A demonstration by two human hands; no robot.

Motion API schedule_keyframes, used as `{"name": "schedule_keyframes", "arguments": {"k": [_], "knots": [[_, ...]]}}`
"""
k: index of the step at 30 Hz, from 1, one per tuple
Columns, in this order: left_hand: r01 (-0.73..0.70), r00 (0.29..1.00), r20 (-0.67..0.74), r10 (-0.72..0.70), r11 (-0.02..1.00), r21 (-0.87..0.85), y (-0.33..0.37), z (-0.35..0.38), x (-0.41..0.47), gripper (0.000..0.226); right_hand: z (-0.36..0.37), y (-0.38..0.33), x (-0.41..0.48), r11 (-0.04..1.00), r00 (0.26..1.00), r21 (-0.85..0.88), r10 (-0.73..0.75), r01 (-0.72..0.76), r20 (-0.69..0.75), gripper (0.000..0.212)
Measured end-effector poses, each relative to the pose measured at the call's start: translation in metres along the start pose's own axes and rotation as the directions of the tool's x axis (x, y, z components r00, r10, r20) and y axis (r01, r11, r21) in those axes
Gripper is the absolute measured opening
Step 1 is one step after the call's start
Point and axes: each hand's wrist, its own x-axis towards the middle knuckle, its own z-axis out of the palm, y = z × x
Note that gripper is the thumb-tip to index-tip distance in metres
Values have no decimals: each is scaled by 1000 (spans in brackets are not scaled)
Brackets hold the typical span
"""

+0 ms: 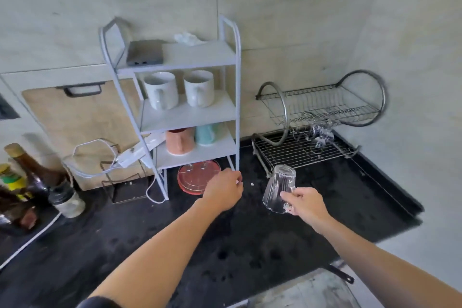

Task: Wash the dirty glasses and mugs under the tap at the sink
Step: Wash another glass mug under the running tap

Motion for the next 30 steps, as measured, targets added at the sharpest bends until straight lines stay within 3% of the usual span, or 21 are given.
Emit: {"name": "schedule_keyframes", "arguments": {"k": [7,12,17,23,30], "knots": [[-32,999,-33,28,991,-127,44,23,97,29,-61,26,69,993,981,16,118,-117,-153,44],[7,983,-175,-52,968,-250,74,32,160,40,-90,35,142,991,985,-4,134,-135,-107,36],[73,948,-268,-169,940,-335,101,43,211,61,-101,44,229,990,999,-138,33,-33,-1,45],[154,916,-309,-257,935,-321,114,75,229,53,-80,42,319,976,983,-203,-45,82,178,32],[210,861,-394,-322,930,-300,117,85,232,48,-45,31,370,969,970,-164,-151,183,189,40]]}}
